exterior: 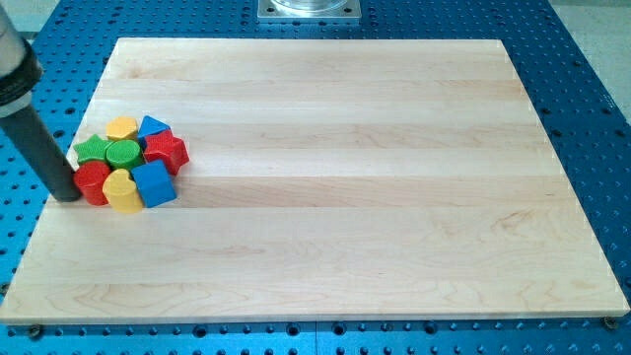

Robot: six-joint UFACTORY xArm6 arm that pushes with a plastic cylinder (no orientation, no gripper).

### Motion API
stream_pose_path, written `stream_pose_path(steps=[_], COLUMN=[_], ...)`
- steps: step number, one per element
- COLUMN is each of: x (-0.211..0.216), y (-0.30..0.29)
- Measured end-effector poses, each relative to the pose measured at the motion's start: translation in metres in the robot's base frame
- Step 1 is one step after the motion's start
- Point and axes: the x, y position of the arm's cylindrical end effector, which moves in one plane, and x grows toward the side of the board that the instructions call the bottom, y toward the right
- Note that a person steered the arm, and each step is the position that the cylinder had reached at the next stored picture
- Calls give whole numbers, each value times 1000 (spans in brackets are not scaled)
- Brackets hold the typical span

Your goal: Slide the blue cube above the red star

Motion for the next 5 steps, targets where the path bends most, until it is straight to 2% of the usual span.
stream_pose_path(steps=[1, 3, 4, 5], x=[15, -3, 31, 35], y=[-1, 20, 16, 60])
